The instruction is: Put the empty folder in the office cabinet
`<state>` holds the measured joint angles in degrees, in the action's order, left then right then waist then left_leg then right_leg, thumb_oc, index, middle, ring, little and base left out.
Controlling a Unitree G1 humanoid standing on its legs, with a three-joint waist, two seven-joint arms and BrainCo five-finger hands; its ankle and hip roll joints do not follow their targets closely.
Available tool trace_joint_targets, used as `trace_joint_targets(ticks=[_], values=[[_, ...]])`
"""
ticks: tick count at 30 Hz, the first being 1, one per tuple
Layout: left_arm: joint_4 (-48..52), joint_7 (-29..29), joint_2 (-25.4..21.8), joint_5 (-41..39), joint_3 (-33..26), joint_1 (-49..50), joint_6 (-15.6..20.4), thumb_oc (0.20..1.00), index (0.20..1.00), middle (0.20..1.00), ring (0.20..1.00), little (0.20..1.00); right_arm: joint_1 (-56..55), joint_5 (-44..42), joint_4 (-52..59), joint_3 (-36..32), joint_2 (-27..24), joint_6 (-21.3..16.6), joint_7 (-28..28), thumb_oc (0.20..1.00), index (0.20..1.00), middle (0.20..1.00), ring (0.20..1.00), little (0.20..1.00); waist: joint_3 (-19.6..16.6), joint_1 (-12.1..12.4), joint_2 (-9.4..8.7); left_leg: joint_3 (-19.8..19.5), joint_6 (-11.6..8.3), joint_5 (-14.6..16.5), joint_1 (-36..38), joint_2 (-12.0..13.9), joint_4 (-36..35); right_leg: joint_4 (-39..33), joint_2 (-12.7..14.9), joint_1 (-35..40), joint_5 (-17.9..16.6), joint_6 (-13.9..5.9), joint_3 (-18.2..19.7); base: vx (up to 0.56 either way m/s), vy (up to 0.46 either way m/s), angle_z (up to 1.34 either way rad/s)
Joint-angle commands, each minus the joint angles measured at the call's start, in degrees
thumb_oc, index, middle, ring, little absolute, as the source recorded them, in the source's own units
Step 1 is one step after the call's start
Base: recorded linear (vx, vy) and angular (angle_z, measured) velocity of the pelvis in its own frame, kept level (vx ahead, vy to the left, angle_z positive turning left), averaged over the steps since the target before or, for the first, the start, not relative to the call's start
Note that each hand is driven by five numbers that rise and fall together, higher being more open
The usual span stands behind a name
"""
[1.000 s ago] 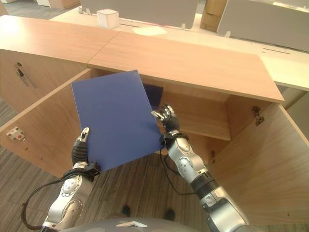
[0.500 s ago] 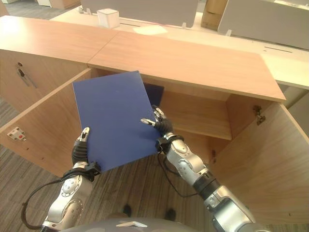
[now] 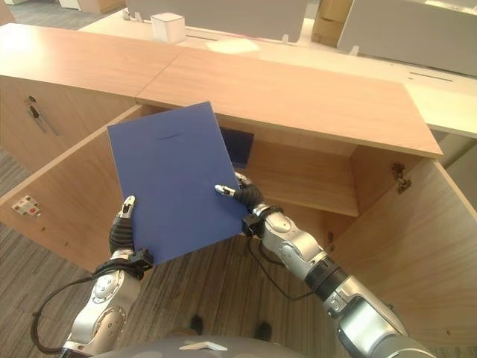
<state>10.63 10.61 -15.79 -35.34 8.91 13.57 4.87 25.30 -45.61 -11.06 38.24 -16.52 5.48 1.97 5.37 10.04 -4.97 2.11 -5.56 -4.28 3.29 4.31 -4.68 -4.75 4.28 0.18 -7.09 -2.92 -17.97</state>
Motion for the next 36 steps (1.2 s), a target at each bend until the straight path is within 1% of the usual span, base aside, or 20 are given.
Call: trace_joint_targets(ticks=[1,3,4,5,9,10,11,12,13,14,15,18,20,22,23,25,32,33,35,36], values=[[3.5,-3.1,-1.6,-0.8,3.3,-4.7,2.5,0.200,0.200,0.200,0.200,0.200,2.9,1.2,5.1,4.1,3.9,-1.2,4.5,0.200,0.200,0.200,0.200,0.200,-1.7,0.7,-2.17,3.1,1.79,4.3,-2.7,-2.5,-0.3,-0.2,5.9,1.9,4.4,-5.76,0.4,0.00,0.000,0.00],[3.0,-3.4,-1.7,-0.4,3.5,-4.5,2.1,0.200,0.200,0.200,0.200,0.200,2.4,1.1,5.0,3.5,4.0,-1.4,4.4,0.200,0.200,0.200,0.200,0.200,-1.8,0.6,-2.05,3.2,1.81,4.3,-2.6,-2.5,-0.3,-0.2,5.9,1.9,4.4,-5.74,0.6,0.00,0.000,0.00],[2.7,-3.5,-1.8,-0.1,3.6,-4.4,1.8,0.442,0.442,0.442,0.442,0.442,2.2,1.2,4.9,3.4,4.0,-1.4,4.4,0.200,0.200,0.200,0.200,0.200,-1.8,0.4,-1.96,3.2,1.81,4.3,-2.6,-2.5,-0.3,-0.2,5.9,1.9,4.4,-5.73,0.7,0.00,0.000,0.00],[1.8,-3.4,-2.1,0.9,3.6,-4.3,1.5,1.000,1.000,1.000,1.000,1.000,1.7,1.3,4.9,2.9,4.0,-1.7,4.2,0.200,0.200,0.200,0.200,0.200,-1.7,0.2,-1.85,3.2,1.79,4.2,-2.7,-2.4,-0.3,-0.2,5.9,1.8,4.5,-5.67,0.8,0.00,0.000,0.00],[-0.7,-3.0,-2.8,2.4,3.0,-3.9,1.2,1.000,1.000,1.000,1.000,1.000,1.0,1.7,5.4,1.7,3.2,-2.2,3.8,0.200,0.200,0.200,0.200,0.200,-0.5,0.3,-1.65,2.9,1.70,3.8,-3.3,-2.3,-0.3,-0.2,5.7,1.1,4.3,-5.66,0.8,-0.04,-0.008,0.00],[-4.2,-2.5,-3.4,3.3,2.7,-4.0,1.1,1.000,1.000,1.000,1.000,1.000,0.9,2.2,6.0,1.0,1.9,-2.5,3.5,0.200,0.200,0.200,0.200,0.200,2.0,0.7,-1.30,2.4,1.63,2.9,-5.2,-2.2,-0.3,-0.1,5.6,-0.9,3.8,-5.64,0.8,-0.13,-0.023,0.01],[-4.3,-2.5,-3.4,3.3,2.7,-4.0,1.2,1.000,1.000,1.000,1.000,1.000,0.9,2.2,6.0,1.0,1.9,-2.5,3.5,0.200,0.200,0.200,0.200,0.200,1.9,0.7,-1.30,2.4,1.63,2.9,-5.3,-2.2,-0.3,-0.1,5.6,-0.9,3.8,-5.64,0.8,-0.32,-0.058,0.03],[-8.6,-2.0,-4.2,4.8,2.5,-4.1,1.0,1.000,1.000,1.000,1.000,1.000,0.5,2.2,6.5,-0.5,0.6,-3.2,2.9,0.200,0.200,0.200,0.200,0.200,5.3,1.1,-0.76,2.0,1.63,1.6,-8.0,-2.0,-0.3,0.7,5.6,-3.8,3.1,-5.59,0.8,-0.19,-0.034,0.03],[-8.7,-2.0,-4.2,4.8,2.5,-4.2,1.0,1.000,1.000,1.000,1.000,1.000,0.5,2.2,6.5,-0.5,0.5,-3.2,2.9,0.200,0.200,0.200,0.200,0.200,5.2,1.1,-0.76,2.0,1.63,1.6,-8.1,-2.0,-0.3,0.8,5.6,-4.0,3.2,-5.58,0.8,-0.28,-0.052,0.07],[-10.5,-1.7,-4.6,5.6,2.3,-4.1,1.2,1.000,1.000,1.000,1.000,1.000,0.4,2.0,6.9,-1.3,-0.1,-3.7,2.6,0.200,0.200,0.200,0.200,0.200,6.6,1.2,-0.52,1.8,1.61,0.9,-9.8,-1.8,-0.3,1.4,5.5,-5.8,2.9,-5.52,0.8,-0.27,-0.043,0.07],[-14.4,-1.1,-5.2,7.3,1.5,-3.5,1.0,1.000,1.000,1.000,1.000,1.000,-0.4,1.6,6.9,-3.3,-1.0,-4.7,1.6,0.200,0.200,0.200,0.200,0.200,9.1,1.5,0.18,1.5,1.52,-0.5,-12.5,-1.4,-0.3,2.8,5.5,-9.1,2.6,-5.28,0.6,-0.29,-0.040,0.06],[-21.3,-0.1,-5.0,10.3,0.3,-2.8,0.6,1.000,1.000,1.000,1.000,1.000,-2.3,0.8,6.5,-5.9,-1.1,-5.8,0.4,0.200,0.200,0.200,0.200,0.200,10.5,1.5,0.56,1.6,1.41,-1.8,-15.6,-0.9,-0.3,3.9,5.7,-12.4,2.4,-5.03,0.2,-0.14,-0.013,-0.01],[-23.2,0.3,-4.8,11.2,-0.1,-2.7,0.3,1.000,1.000,1.000,1.000,1.000,-3.1,0.6,6.5,-6.6,-1.0,-6.2,-0.2,0.200,0.200,0.200,0.200,0.200,11.0,1.4,0.58,1.6,1.36,-2.1,-16.4,-0.7,-0.3,4.1,5.6,-13.2,2.3,-4.95,0.2,-0.04,-0.011,-0.02],[-27.5,1.2,-4.1,12.4,-0.6,-2.5,-0.2,1.000,1.000,1.000,1.000,1.000,-4.1,-0.2,5.7,-7.9,-0.5,-6.8,-1.6,0.200,0.200,0.200,0.200,0.200,12.0,1.4,0.55,1.8,1.23,-2.6,-17.8,-0.4,-0.3,4.3,5.6,-14.6,2.2,-4.87,0.1,-0.07,-0.010,-0.02],[-27.6,1.2,-4.1,12.4,-0.6,-2.5,-0.2,1.000,1.000,1.000,1.000,1.000,-4.1,-0.2,5.7,-7.9,-0.5,-6.8,-1.6,0.200,0.200,0.200,0.200,0.200,12.0,1.4,0.55,1.8,1.23,-2.6,-17.8,-0.4,-0.3,4.3,5.6,-14.6,2.2,-4.87,0.1,-0.08,-0.018,-0.03],[-32.4,2.6,-3.4,13.8,-0.8,-2.9,-0.3,1.000,1.000,1.000,1.000,1.000,-5.3,-1.4,4.6,-8.7,0.0,-7.7,-2.9,0.200,0.200,0.200,0.200,0.200,13.4,1.2,0.23,1.8,0.99,-3.1,-19.4,0.1,-0.3,4.6,5.2,-16.6,2.1,-4.80,0.0,-0.05,-0.037,-0.02],[-36.6,6.1,-2.5,13.7,-1.1,-5.4,0.7,1.000,1.000,1.000,1.000,1.000,-6.0,-3.4,1.9,-11.1,1.5,-10.6,-5.8,0.200,0.200,0.200,0.200,0.200,15.4,0.4,-0.57,1.8,0.47,-3.3,-21.1,0.5,-0.3,4.1,4.8,-17.8,1.9,-4.81,-0.1,-0.01,-0.026,-0.01],[-38.7,7.2,-2.3,14.2,-1.1,-6.3,0.9,1.000,1.000,1.000,1.000,1.000,-6.0,-3.9,1.0,-12.0,2.0,-11.4,-6.9,0.200,0.200,0.200,0.200,0.200,15.7,0.1,-0.59,1.8,0.45,-3.1,-21.2,0.4,-0.3,3.9,4.8,-17.6,1.9,-4.88,0.0,0.00,0.000,0.00],[-38.7,7.2,-2.3,14.2,-1.0,-6.3,0.9,1.000,1.000,1.000,1.000,1.000,-6.0,-3.9,1.0,-12.0,2.0,-11.4,-6.9,0.200,0.200,0.200,0.200,0.200,15.7,0.1,-0.59,1.8,0.45,-3.1,-21.2,0.4,-0.3,3.9,4.8,-17.6,1.9,-4.88,0.0,0.00,0.000,0.00],[-41.3,8.3,-2.2,14.6,-0.9,-7.3,0.8,1.000,1.000,1.000,1.000,1.000,-5.6,-4.5,0.2,-13.1,3.0,-12.7,-7.9,0.200,0.200,0.200,0.200,0.200,16.4,0.0,-0.54,1.8,0.52,-3.1,-21.6,0.3,-0.3,3.8,4.8,-17.9,1.8,-4.97,0.1,0.00,0.000,0.00]])
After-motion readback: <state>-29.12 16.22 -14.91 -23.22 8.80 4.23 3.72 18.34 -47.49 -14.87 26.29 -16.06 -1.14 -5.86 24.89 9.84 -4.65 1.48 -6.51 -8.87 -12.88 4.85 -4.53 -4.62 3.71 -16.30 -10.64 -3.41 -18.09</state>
